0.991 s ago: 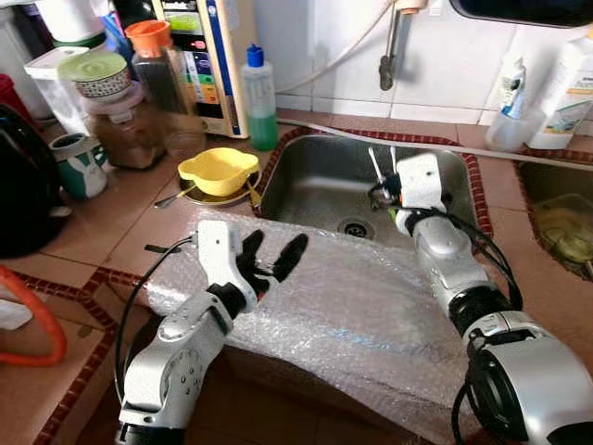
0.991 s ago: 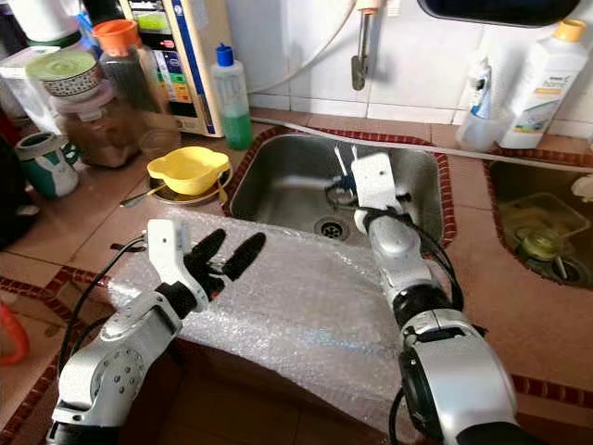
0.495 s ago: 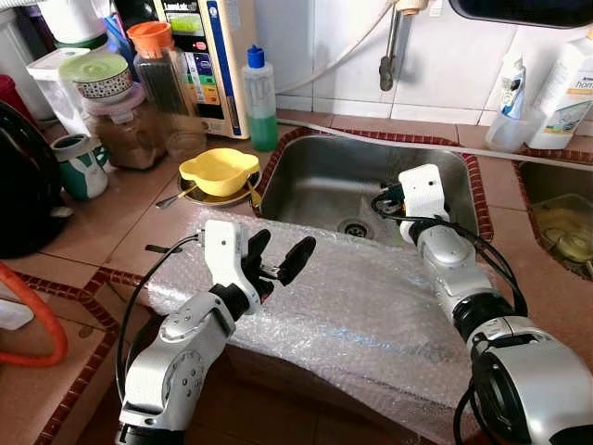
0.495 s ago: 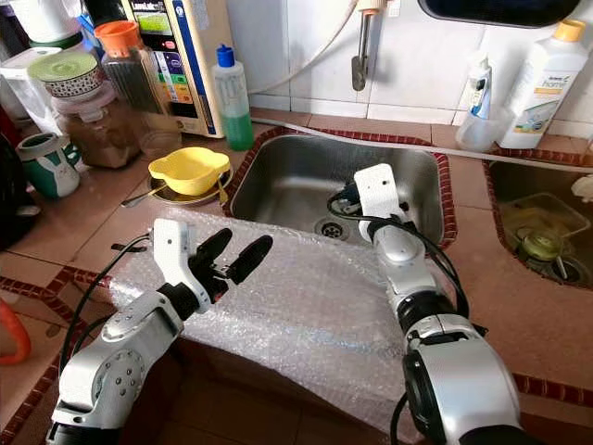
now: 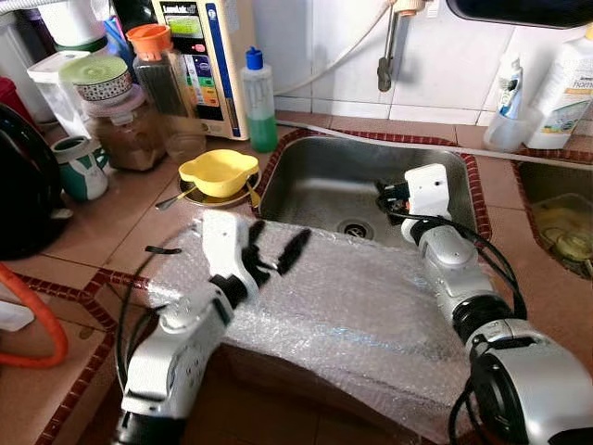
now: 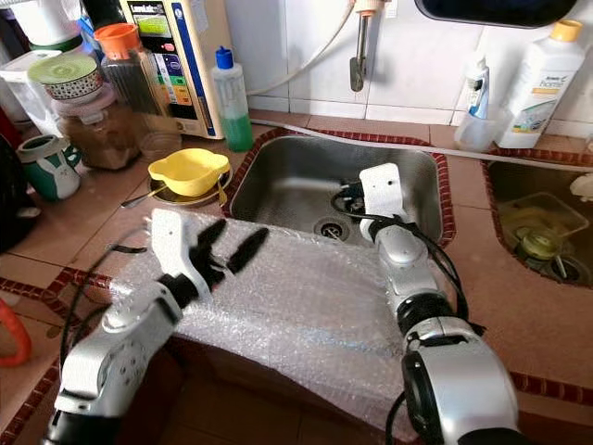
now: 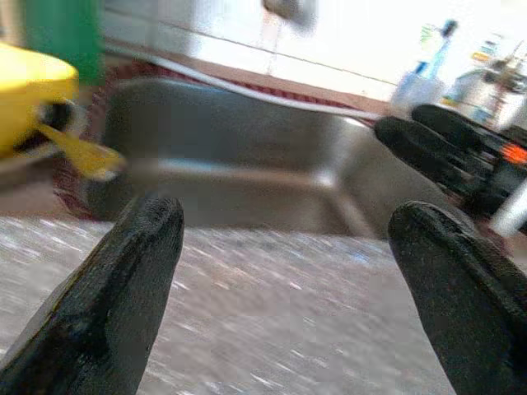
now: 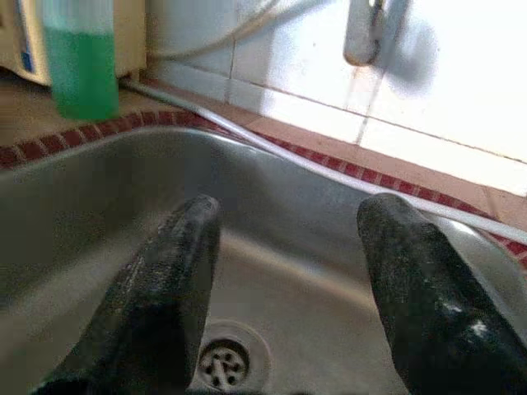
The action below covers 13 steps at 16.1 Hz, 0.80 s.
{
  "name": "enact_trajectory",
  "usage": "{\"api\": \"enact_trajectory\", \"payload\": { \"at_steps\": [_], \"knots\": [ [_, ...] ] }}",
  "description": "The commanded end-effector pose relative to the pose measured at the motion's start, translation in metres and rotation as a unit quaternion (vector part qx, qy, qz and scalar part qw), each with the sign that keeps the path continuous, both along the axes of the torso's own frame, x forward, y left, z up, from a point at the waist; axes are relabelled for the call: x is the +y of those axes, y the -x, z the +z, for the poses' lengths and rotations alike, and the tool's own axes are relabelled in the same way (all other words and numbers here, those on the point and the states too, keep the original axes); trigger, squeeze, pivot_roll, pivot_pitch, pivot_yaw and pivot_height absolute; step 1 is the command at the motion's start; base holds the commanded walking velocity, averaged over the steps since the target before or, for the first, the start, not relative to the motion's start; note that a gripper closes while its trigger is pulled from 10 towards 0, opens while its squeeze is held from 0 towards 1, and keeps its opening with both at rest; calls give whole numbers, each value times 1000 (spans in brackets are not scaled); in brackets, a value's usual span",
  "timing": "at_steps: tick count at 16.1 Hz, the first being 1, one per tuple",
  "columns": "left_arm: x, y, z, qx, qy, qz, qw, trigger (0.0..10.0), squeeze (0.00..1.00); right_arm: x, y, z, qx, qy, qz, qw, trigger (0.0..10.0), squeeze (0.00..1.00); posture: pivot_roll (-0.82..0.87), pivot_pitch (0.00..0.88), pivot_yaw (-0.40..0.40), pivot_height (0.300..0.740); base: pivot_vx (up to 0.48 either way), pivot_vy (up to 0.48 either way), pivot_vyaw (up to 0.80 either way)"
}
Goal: Kitchen organization
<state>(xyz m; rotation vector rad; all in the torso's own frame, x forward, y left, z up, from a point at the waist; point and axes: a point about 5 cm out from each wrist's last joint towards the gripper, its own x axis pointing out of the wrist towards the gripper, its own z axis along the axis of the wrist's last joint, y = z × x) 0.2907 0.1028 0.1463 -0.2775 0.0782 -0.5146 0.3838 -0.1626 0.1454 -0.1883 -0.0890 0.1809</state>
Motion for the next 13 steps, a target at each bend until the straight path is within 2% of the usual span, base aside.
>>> {"api": "enact_trajectory", "payload": {
  "at_steps": [1, 2, 3, 6, 7, 8, 9, 11, 13],
  "knots": [
    [16, -11, 4, -15, -16, 44, 999, 10000, 0, 13, 3, 6, -30, -33, 35, 998, 10000, 1000, 64, 8, 97, 740, 0, 0, 0],
    [20, -14, 6, -20, -20, 57, 998, 10000, 0, 18, 6, 7, -39, -43, 49, 997, 10000, 1000, 64, 8, 97, 740, 0, 0, 0],
    [30, -24, 8, -25, -30, 84, 996, 10000, 0, 31, 14, 8, -58, -68, 75, 993, 10000, 1000, 42, 8, 103, 740, 0, 0, 0],
    [41, -37, 14, -32, -38, 120, 992, 10000, 0, 47, 29, 15, -81, -98, 106, 986, 10000, 1000, 24, 7, 111, 740, 0, 0, 0],
    [49, -47, 18, -38, -46, 143, 988, 10000, 0, 56, 39, 19, -92, -115, 119, 982, 10000, 1000, 10, 6, 119, 740, 0, 0, 0],
    [53, -51, 20, -41, -51, 155, 986, 10000, 0, 60, 43, 22, -98, -117, 125, 980, 10000, 1000, 8, 6, 120, 740, 0, 0, 0],
    [66, -60, 25, -43, -54, 189, 980, 10000, 0, 67, 53, 25, -109, -111, 142, 978, 10000, 1000, -6, 4, 127, 740, 0, 0, 0],
    [81, -70, 25, -33, -76, 236, 968, 10000, 0, 71, 60, 28, -105, -119, 157, 975, 10000, 1000, -16, 4, 125, 740, 0, 0, 0],
    [90, -80, 25, -18, -56, 271, 961, 10000, 0, 73, 69, 34, -89, -130, 165, 974, 10000, 1000, -20, 3, 120, 740, 0, 0, 0]
  ]
}}
